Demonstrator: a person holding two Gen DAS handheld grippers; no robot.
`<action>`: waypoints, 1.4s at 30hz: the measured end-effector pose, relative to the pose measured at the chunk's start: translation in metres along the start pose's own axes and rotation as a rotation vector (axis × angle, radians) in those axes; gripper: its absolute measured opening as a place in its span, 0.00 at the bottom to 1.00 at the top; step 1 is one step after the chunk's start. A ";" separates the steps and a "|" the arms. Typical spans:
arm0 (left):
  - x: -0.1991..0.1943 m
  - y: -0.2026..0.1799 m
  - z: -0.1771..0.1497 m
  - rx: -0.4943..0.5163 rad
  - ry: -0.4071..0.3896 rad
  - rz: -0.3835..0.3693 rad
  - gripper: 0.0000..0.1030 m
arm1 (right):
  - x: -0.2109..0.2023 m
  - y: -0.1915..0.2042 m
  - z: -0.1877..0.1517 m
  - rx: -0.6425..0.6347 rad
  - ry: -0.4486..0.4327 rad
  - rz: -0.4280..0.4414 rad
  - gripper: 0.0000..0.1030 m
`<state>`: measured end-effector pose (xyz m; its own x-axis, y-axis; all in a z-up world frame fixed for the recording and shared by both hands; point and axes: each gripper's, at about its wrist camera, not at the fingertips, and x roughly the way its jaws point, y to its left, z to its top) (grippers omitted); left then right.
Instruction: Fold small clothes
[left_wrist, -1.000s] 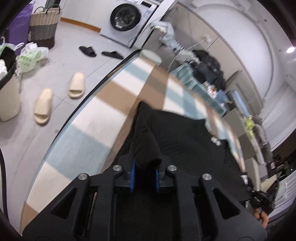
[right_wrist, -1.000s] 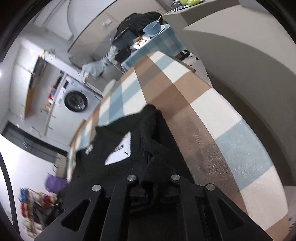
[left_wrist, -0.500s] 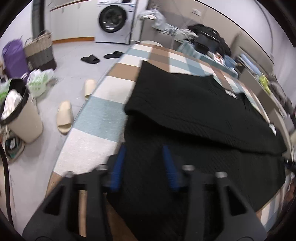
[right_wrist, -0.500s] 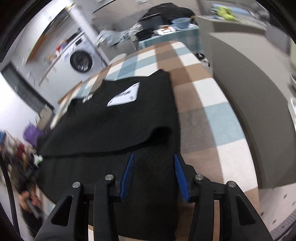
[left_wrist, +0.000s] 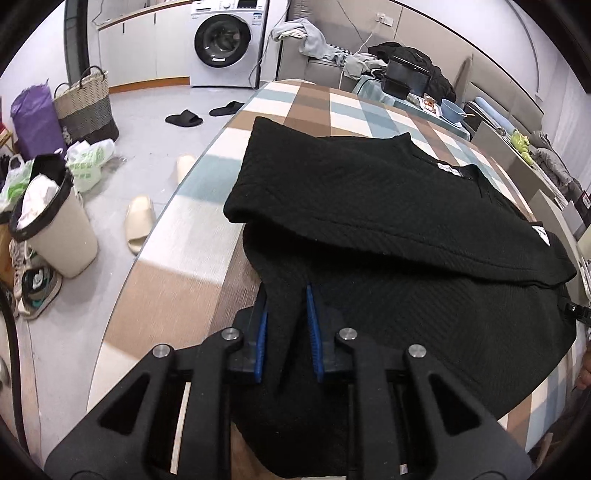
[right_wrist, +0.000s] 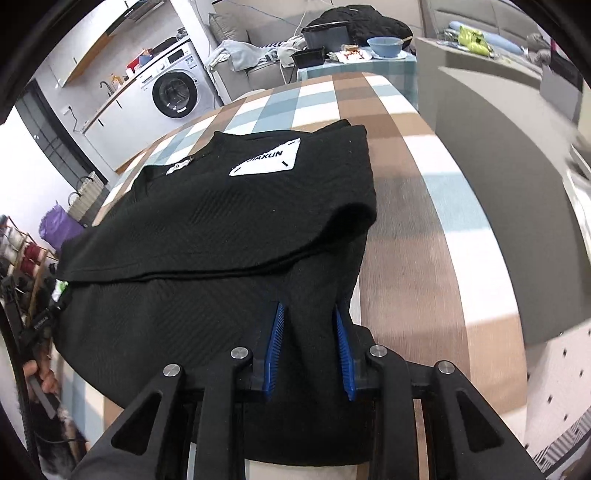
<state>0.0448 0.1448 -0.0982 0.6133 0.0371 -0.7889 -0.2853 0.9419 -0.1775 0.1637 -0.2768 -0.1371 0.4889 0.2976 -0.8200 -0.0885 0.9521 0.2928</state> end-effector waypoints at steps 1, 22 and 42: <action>-0.004 0.004 -0.002 -0.017 0.000 -0.011 0.16 | -0.002 -0.002 0.001 0.013 -0.005 0.008 0.27; -0.024 0.025 0.014 -0.247 -0.001 -0.195 0.58 | -0.029 -0.005 0.022 0.171 -0.129 0.202 0.48; 0.024 0.026 0.064 -0.332 -0.089 -0.167 0.04 | 0.013 -0.019 0.032 0.354 -0.055 0.232 0.50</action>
<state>0.0988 0.1918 -0.0843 0.7286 -0.0649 -0.6819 -0.3907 0.7783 -0.4916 0.1990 -0.2929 -0.1375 0.5378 0.4876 -0.6878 0.0971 0.7745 0.6250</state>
